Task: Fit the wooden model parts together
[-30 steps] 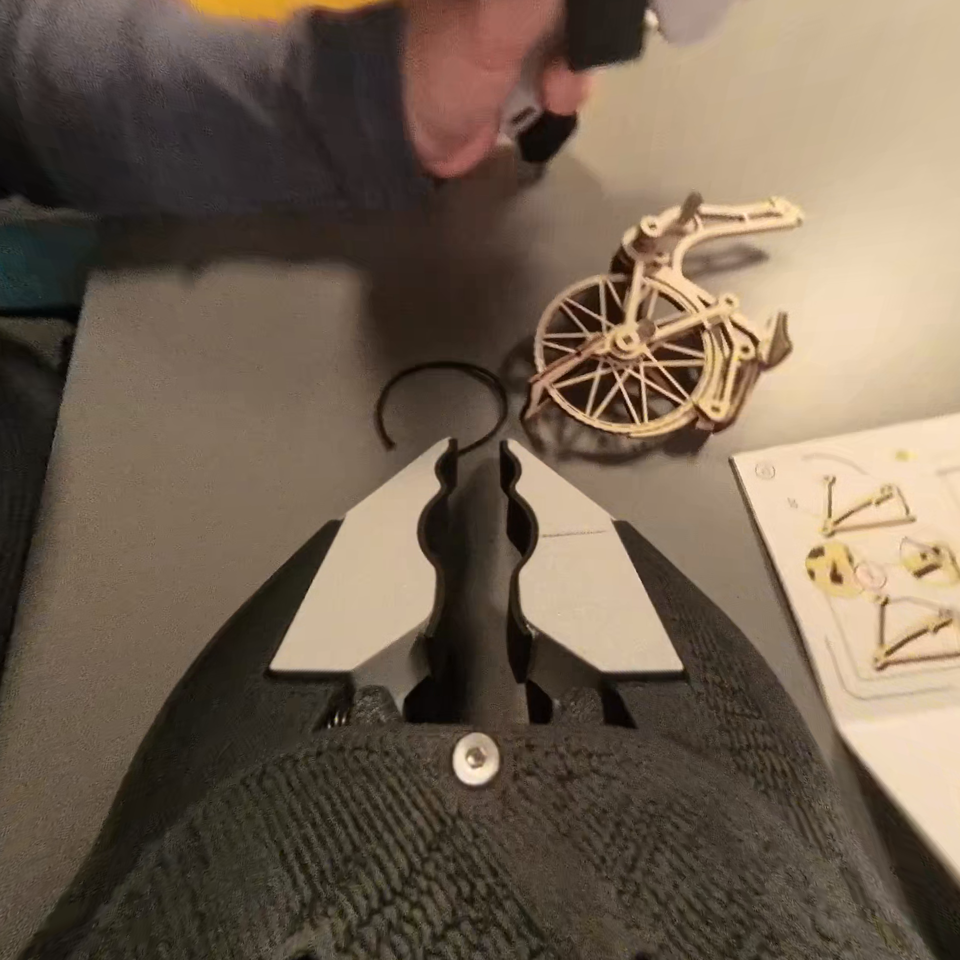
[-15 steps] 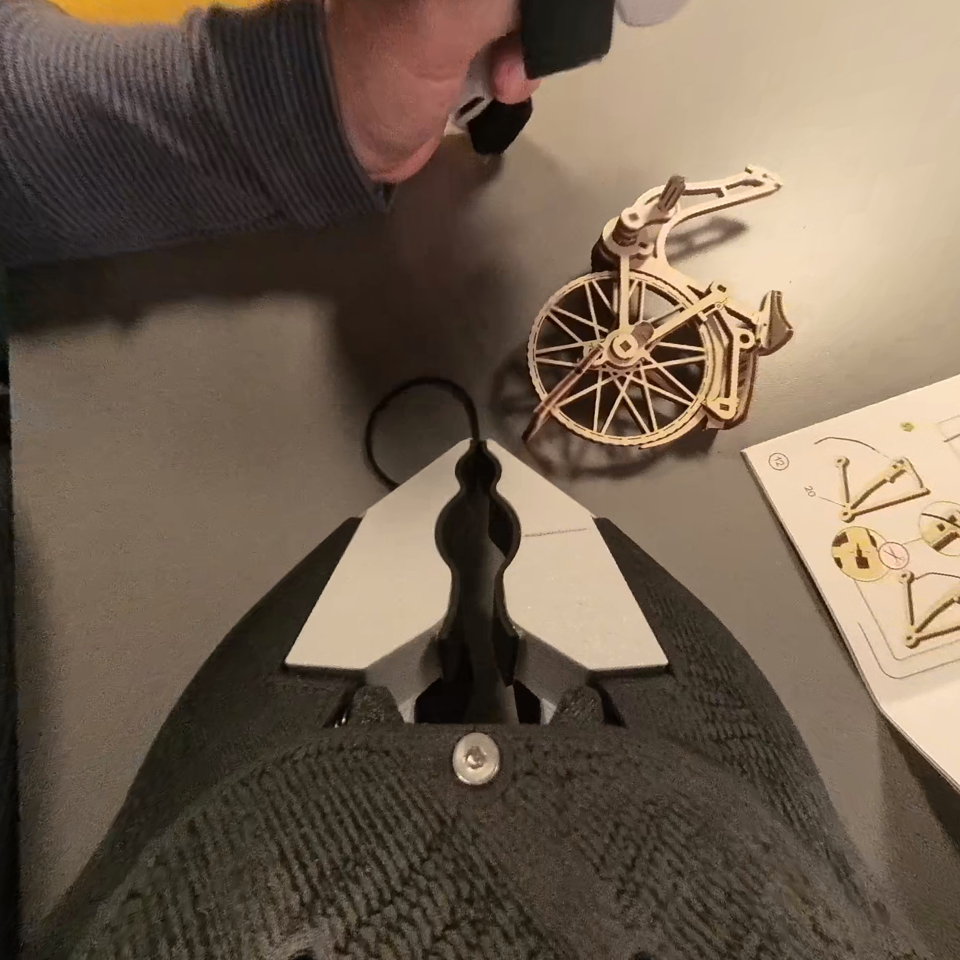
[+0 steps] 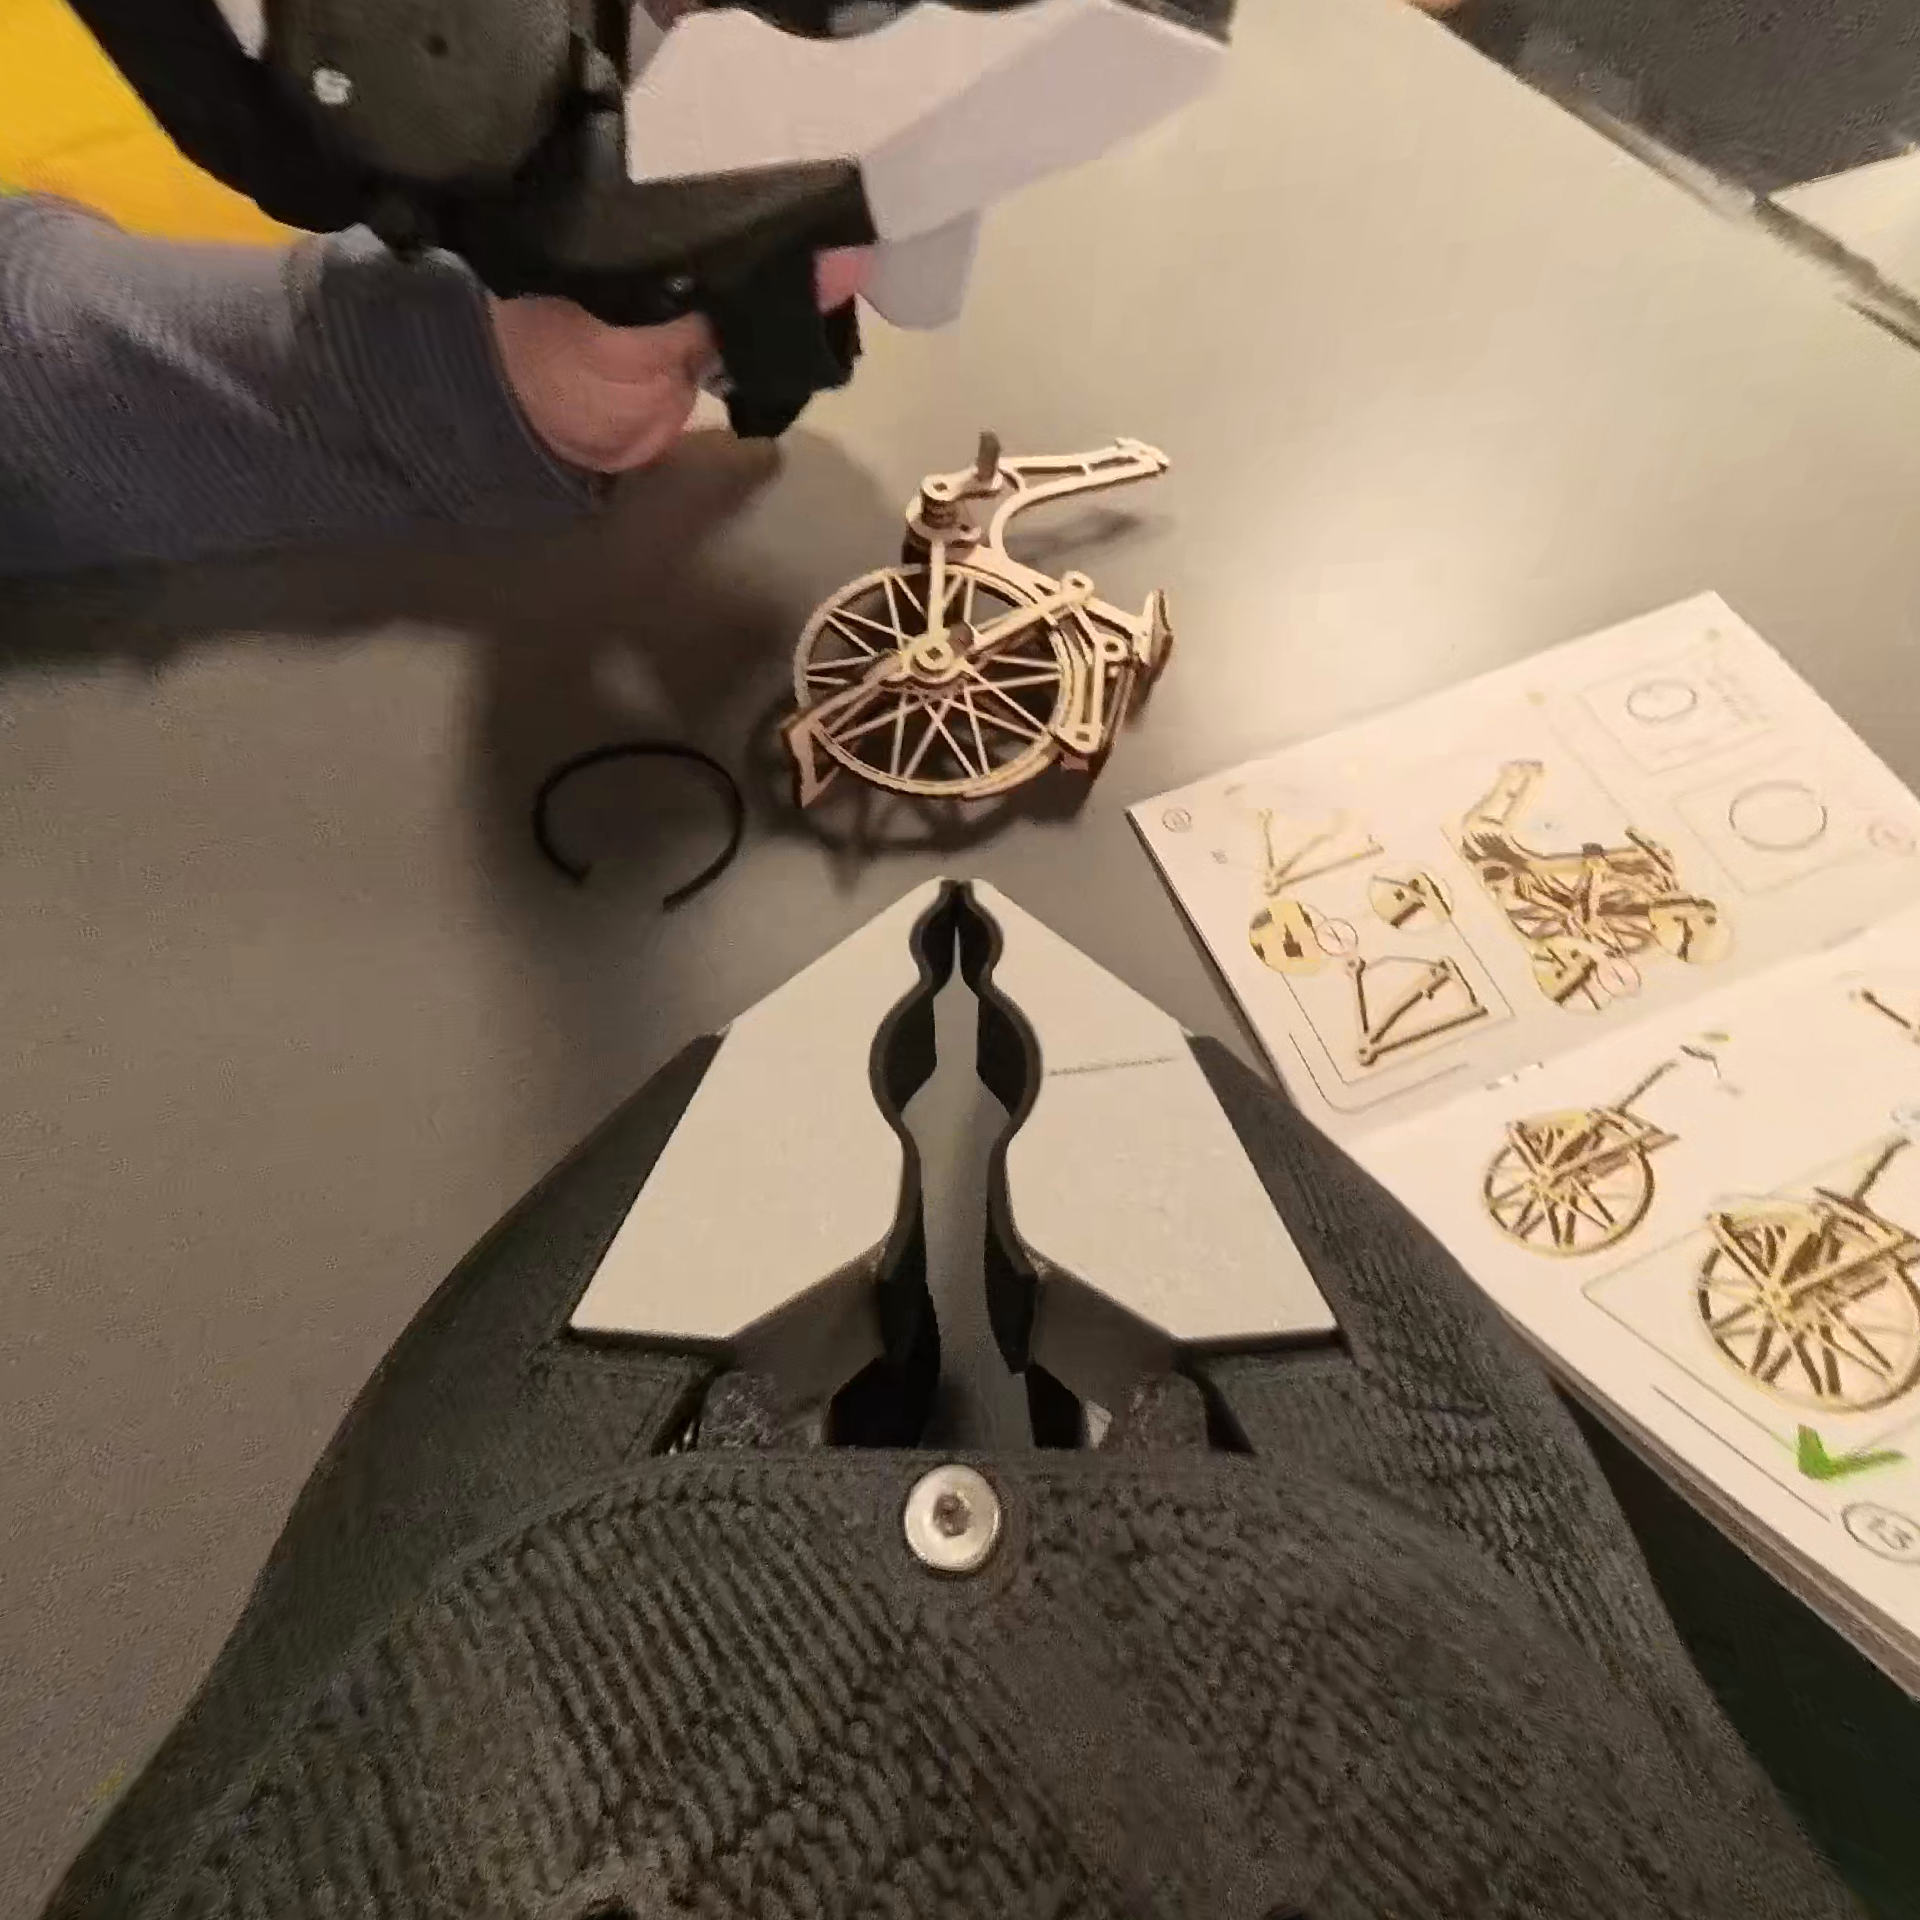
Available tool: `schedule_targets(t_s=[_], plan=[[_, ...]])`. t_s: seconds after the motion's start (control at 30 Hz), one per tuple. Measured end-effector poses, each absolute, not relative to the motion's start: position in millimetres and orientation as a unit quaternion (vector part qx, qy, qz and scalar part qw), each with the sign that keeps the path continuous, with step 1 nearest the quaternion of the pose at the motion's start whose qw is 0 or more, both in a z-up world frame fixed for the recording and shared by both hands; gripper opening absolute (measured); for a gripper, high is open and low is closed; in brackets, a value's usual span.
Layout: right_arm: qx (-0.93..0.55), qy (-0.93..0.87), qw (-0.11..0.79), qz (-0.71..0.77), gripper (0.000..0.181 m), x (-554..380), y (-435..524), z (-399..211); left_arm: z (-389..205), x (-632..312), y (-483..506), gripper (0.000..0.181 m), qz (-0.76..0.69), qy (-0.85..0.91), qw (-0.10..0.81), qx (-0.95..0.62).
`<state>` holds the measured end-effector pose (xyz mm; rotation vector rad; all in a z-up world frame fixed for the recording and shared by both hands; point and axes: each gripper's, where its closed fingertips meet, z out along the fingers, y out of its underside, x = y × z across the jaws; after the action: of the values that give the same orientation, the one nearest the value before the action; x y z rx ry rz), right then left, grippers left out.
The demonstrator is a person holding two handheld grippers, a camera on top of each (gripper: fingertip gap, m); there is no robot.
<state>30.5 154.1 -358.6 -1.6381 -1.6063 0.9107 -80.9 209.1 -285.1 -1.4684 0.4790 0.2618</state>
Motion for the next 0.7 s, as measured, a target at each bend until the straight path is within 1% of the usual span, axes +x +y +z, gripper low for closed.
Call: schedule_targets(t_s=[0.03,0.1,0.33,0.4,0.7], plan=[[-0.617,-0.62,0.333,0.352,0.0,28,150,-357,-285,-81,209,0.005,0.116,0.215,0.709,-0.662],[-0.599,-0.634,0.333,0.358,0.006,23,141,-357,-287,-81,210,0.004,0.11,0.215,0.706,-0.666],[-0.578,-0.67,0.302,0.355,0.008,12,114,-369,-286,-82,210,0.003,0.103,0.207,0.709,-0.666],[-0.573,-0.673,0.307,0.353,0.008,10,111,-368,-286,-83,210,0.003,0.1,0.205,0.709,-0.667],[-0.601,-0.667,0.288,0.334,0.018,2,105,-378,-286,-84,212,0.003,0.098,0.199,0.71,-0.668]])
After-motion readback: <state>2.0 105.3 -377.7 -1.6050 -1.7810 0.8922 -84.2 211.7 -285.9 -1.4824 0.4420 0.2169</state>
